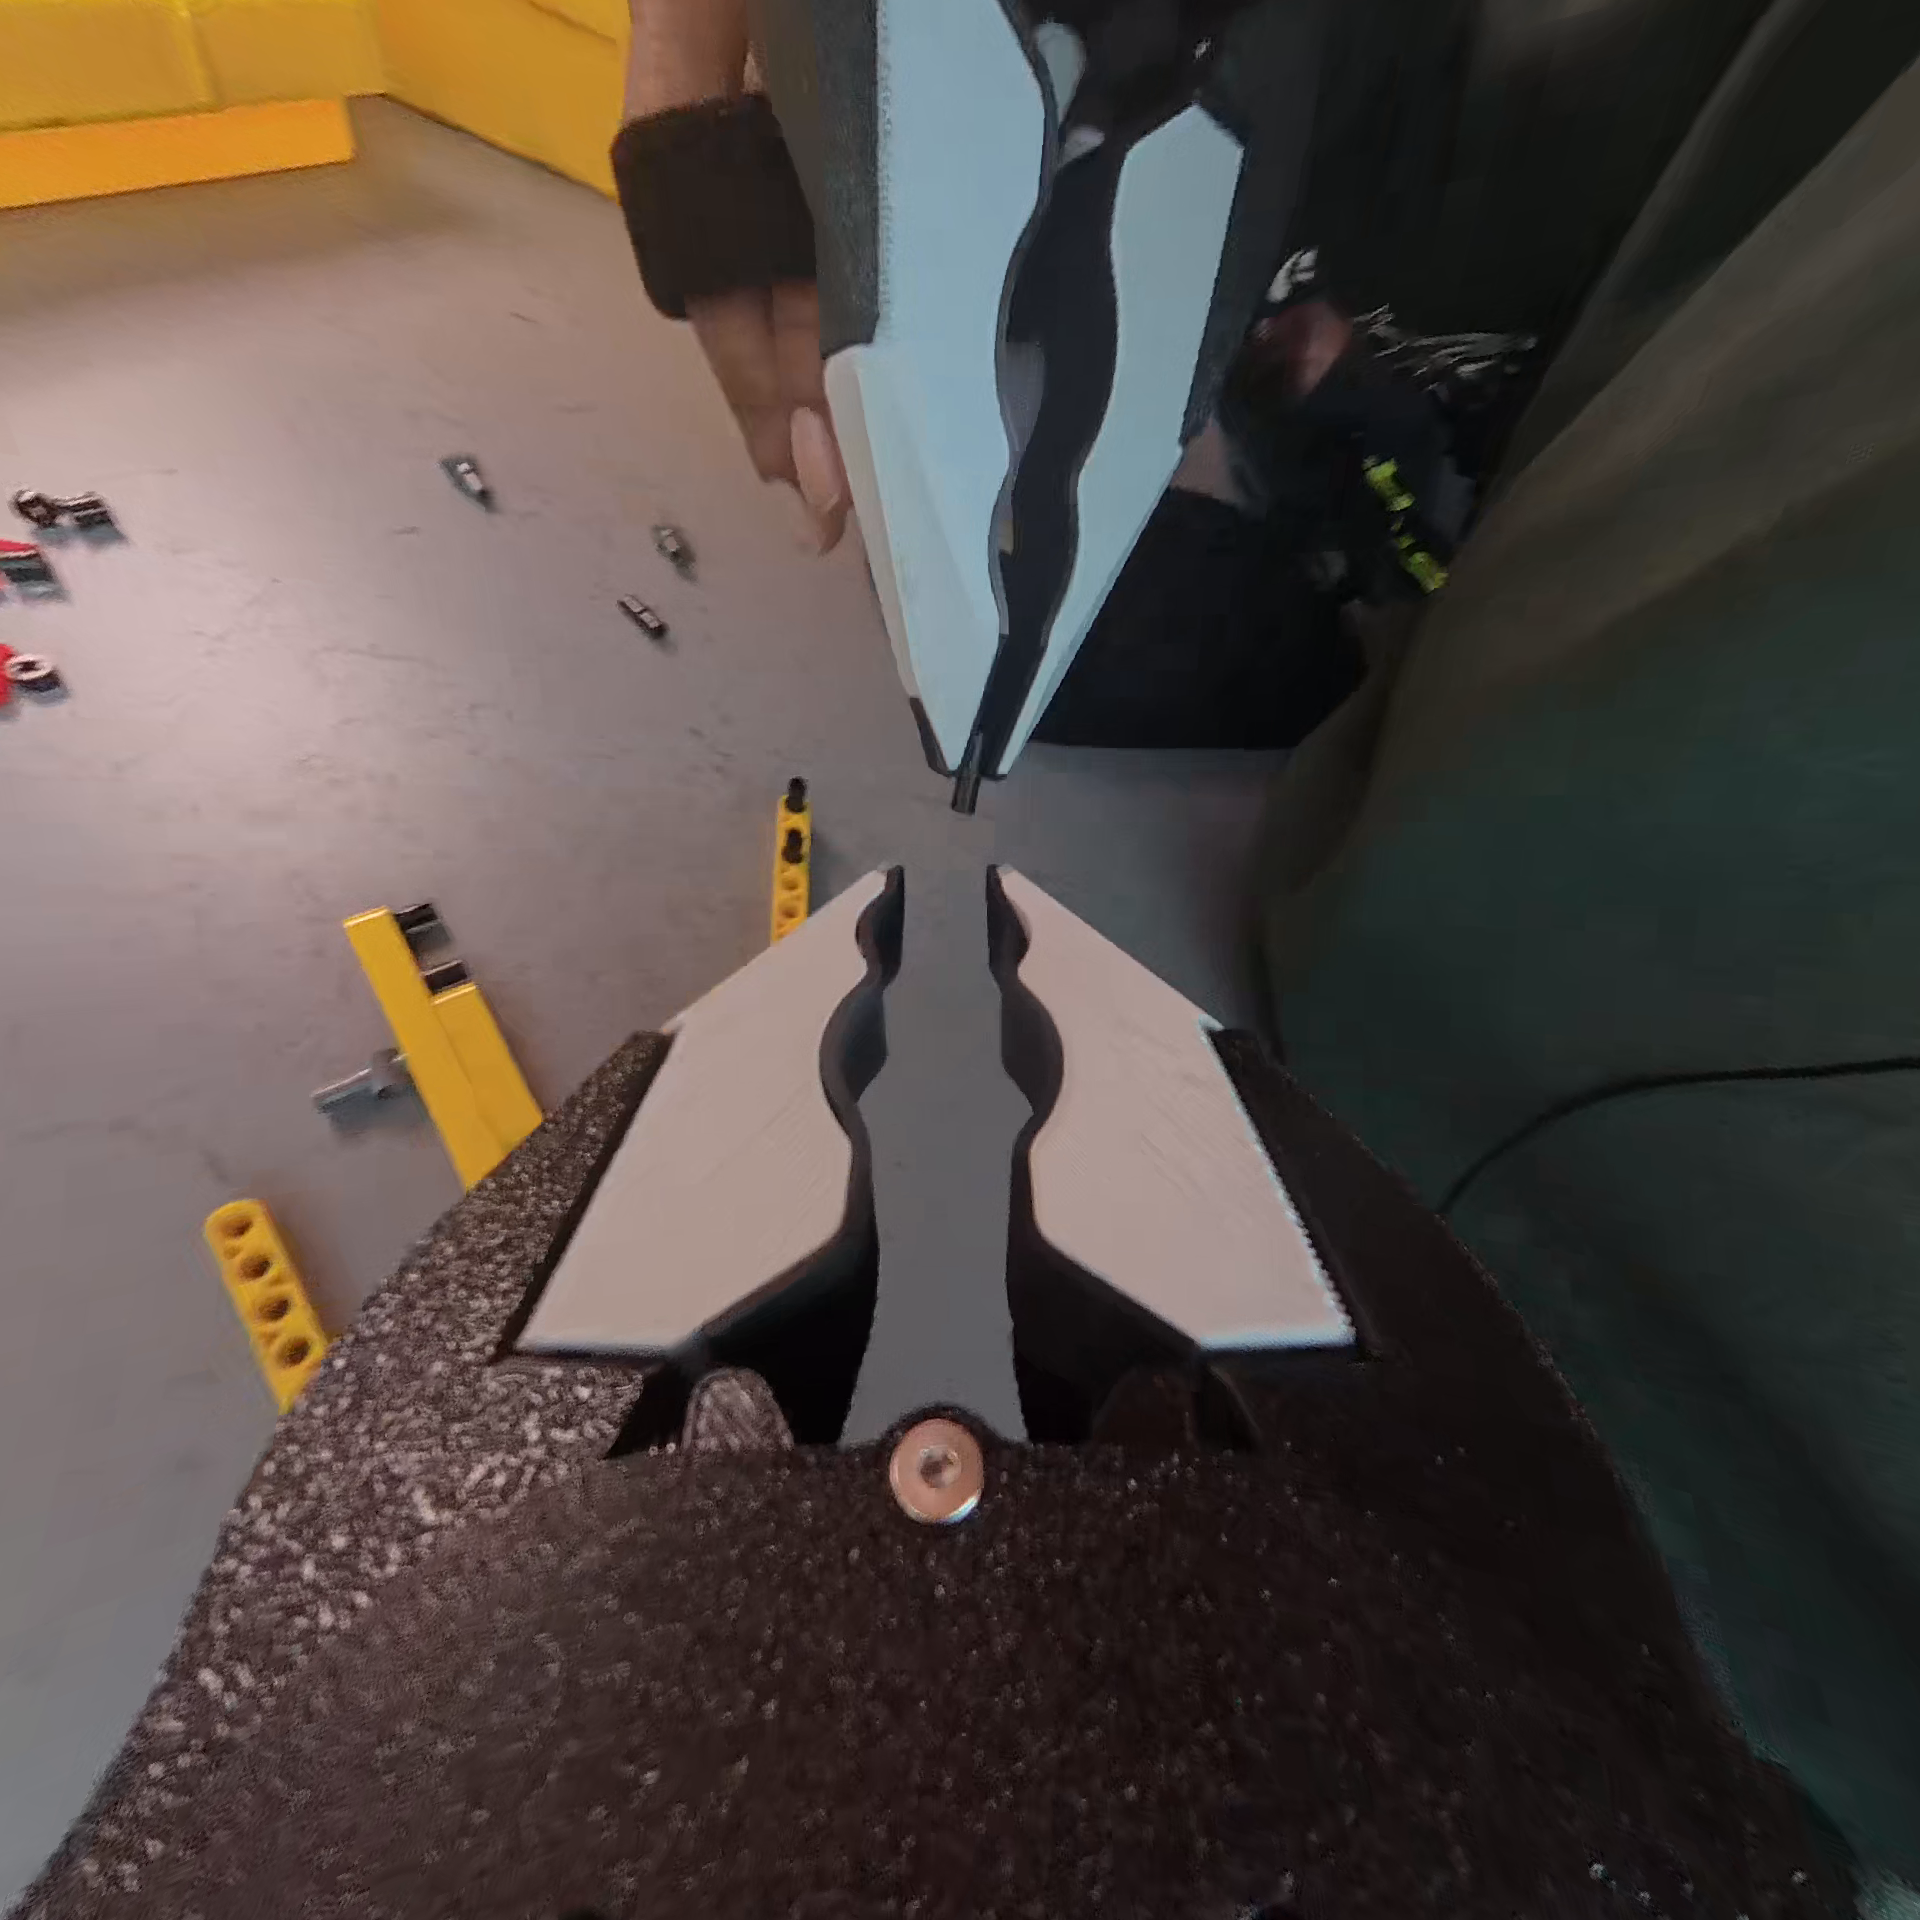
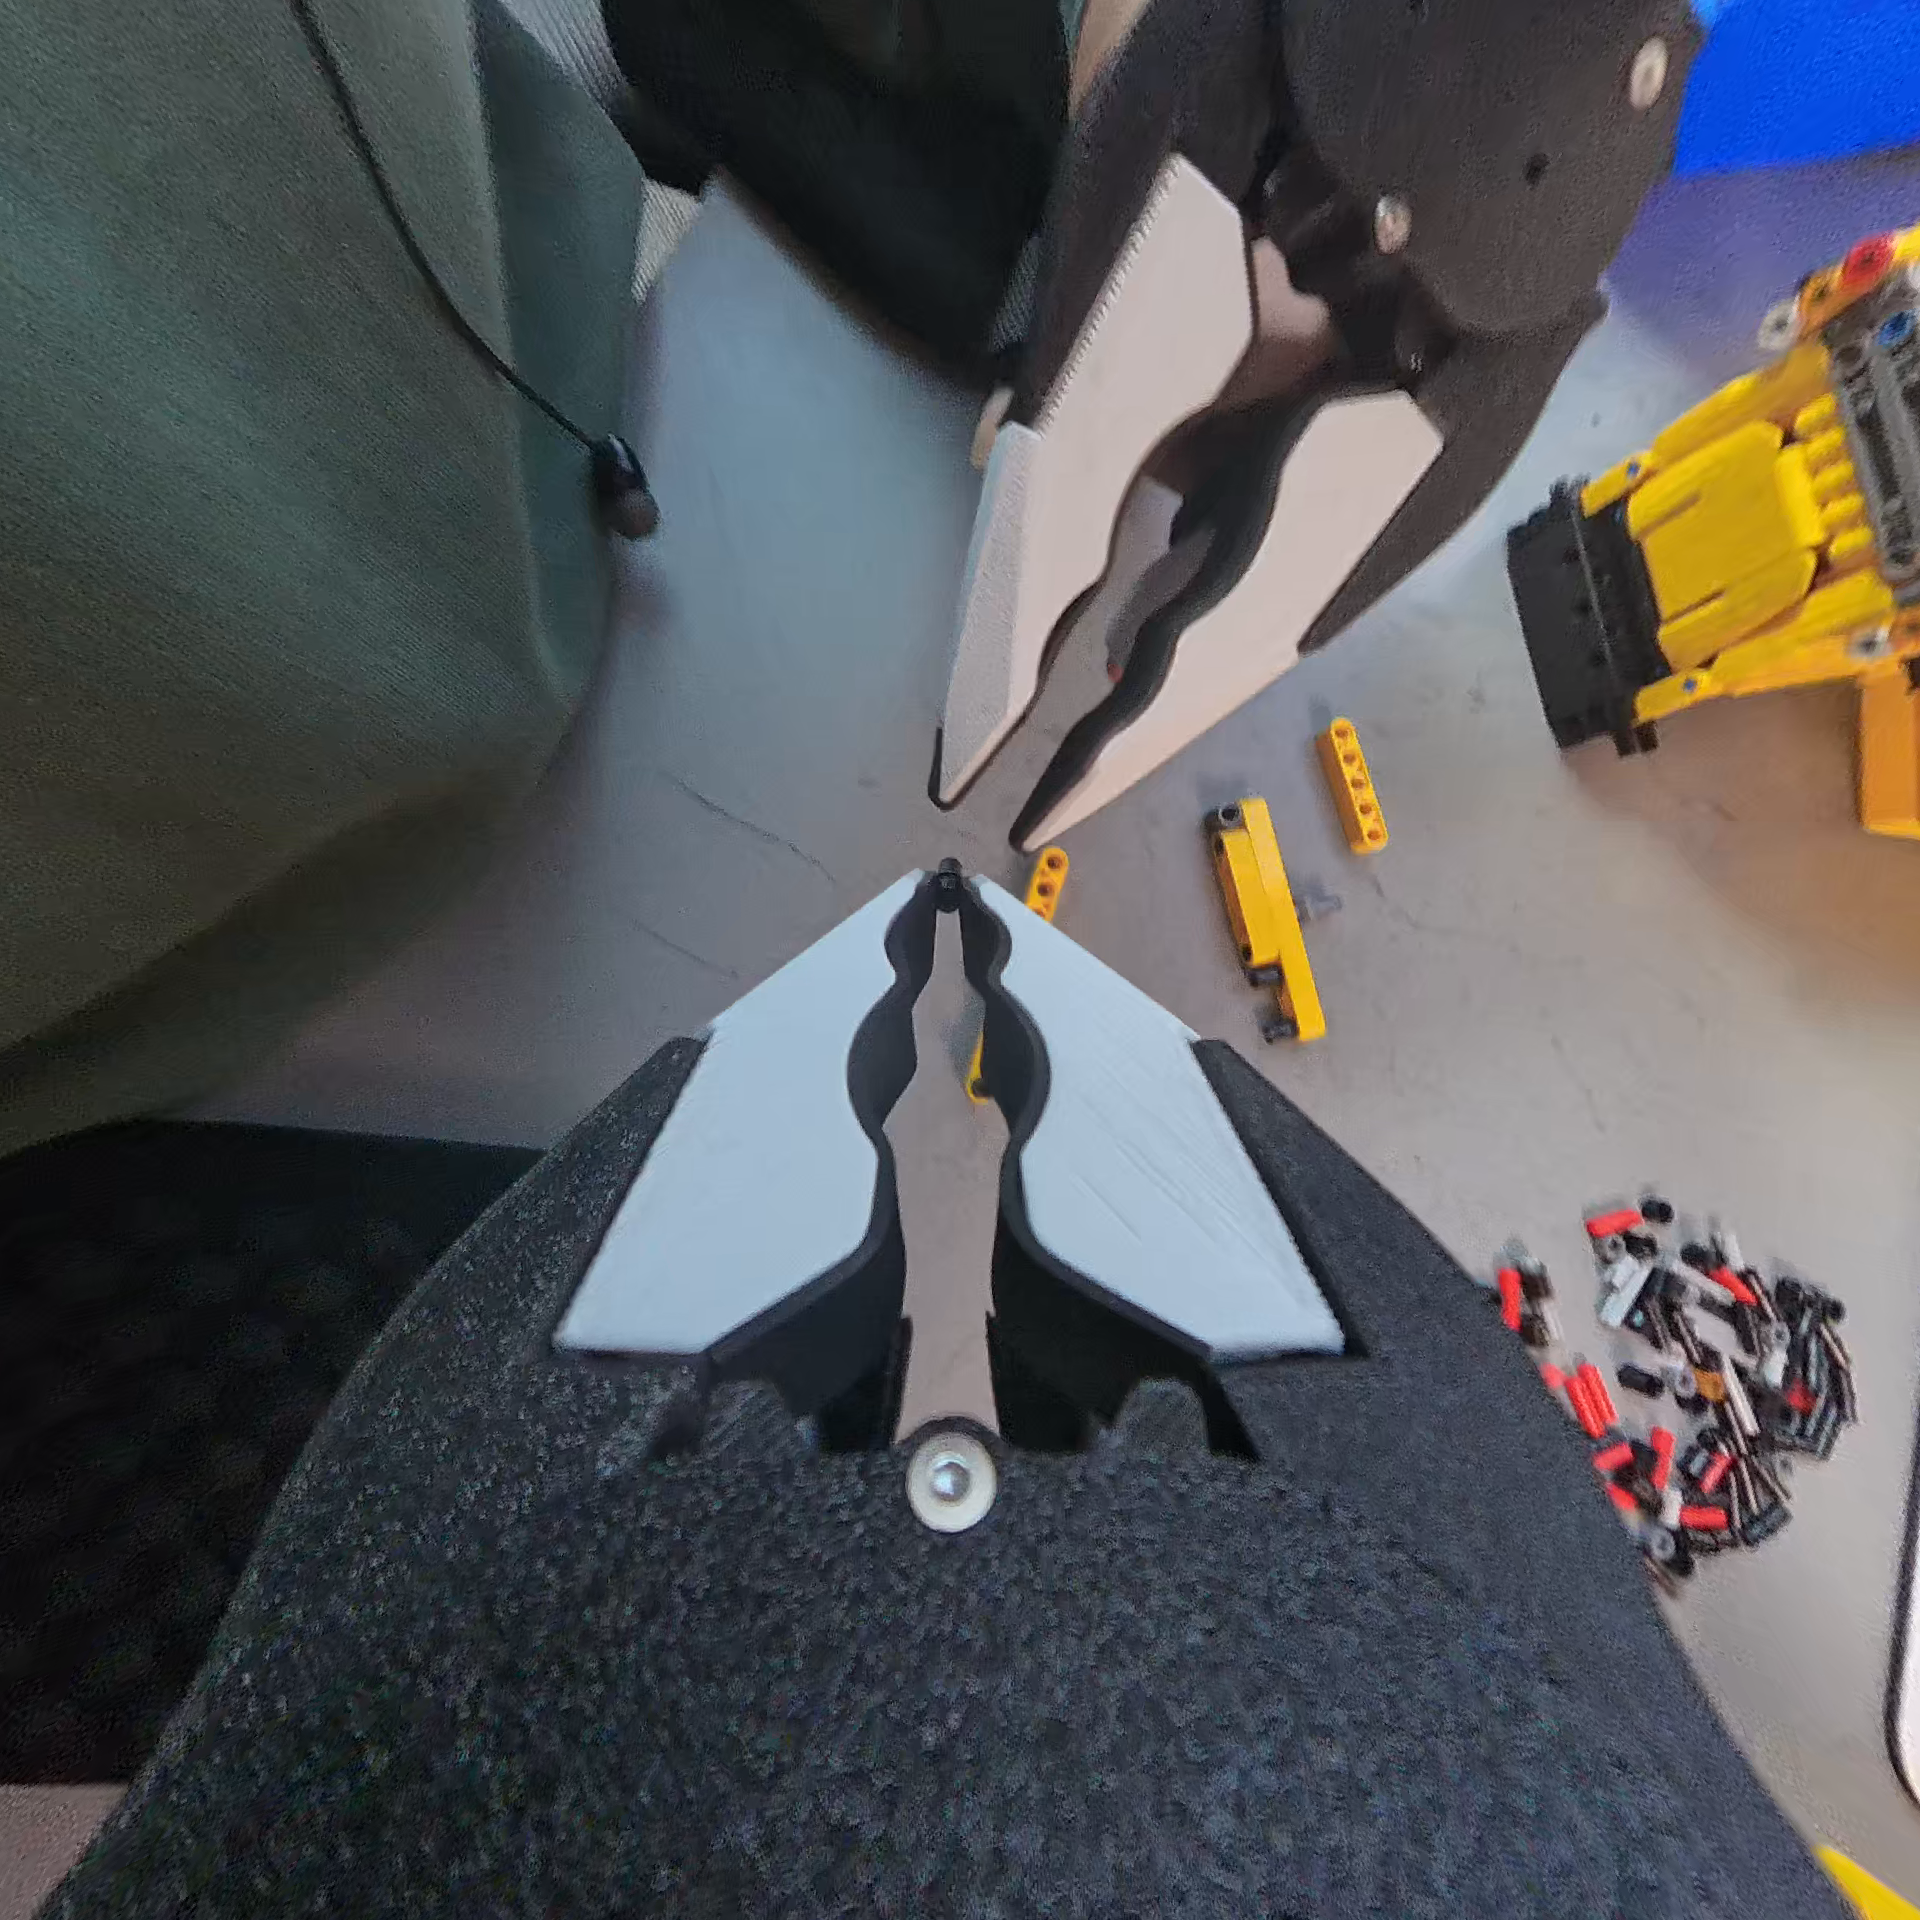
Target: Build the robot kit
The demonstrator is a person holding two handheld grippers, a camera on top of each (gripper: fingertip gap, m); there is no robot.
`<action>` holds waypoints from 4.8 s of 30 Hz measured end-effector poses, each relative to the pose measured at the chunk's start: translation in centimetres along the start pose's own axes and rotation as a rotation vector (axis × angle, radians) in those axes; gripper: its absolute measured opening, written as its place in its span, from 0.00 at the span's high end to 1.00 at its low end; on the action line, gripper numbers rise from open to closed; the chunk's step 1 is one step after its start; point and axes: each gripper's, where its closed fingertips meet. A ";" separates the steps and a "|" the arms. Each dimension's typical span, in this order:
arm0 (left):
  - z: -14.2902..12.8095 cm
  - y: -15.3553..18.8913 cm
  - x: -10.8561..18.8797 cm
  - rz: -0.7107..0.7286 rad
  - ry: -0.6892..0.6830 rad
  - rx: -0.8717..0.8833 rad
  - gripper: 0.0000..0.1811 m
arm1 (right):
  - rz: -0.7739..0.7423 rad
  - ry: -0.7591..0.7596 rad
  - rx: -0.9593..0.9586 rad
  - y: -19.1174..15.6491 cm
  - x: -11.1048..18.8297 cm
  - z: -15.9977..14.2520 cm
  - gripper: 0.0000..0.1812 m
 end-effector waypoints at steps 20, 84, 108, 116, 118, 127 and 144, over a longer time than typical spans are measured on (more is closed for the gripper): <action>-4.5 -4.0 -2.2 0.336 -0.239 -0.136 0.96 | 0.089 -0.469 -0.078 2.1 -2.7 -5.3 0.98; -4.6 -4.0 -1.8 0.265 -0.245 -0.029 0.96 | 0.127 -0.490 -0.197 2.0 -3.0 -5.3 0.92; -4.6 -4.0 -1.8 0.263 -0.246 -0.026 0.96 | 0.126 -0.483 -0.167 2.4 -3.2 -5.1 0.99; -4.6 -4.0 -1.8 0.269 -0.243 -0.036 0.96 | -0.015 -0.256 -0.214 2.4 -2.6 -4.9 0.91; -4.6 -4.0 -1.8 0.272 -0.243 -0.038 0.96 | -0.058 -0.192 -0.250 2.5 -1.9 -5.3 0.90; -3.1 -3.3 -0.6 0.210 -0.153 -0.014 0.88 | -0.137 -0.007 -0.302 2.5 -2.2 -6.5 0.90; -5.3 -9.2 2.1 0.450 -0.215 0.017 0.88 | -0.147 -0.015 -0.234 3.6 -1.3 -8.4 0.93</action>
Point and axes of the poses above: each gripper's, where its closed fingertips meet, x back along the fingers, z out of its top, y = z × x across the jaws, and after that the axes turned 11 degrees about z, right-handed
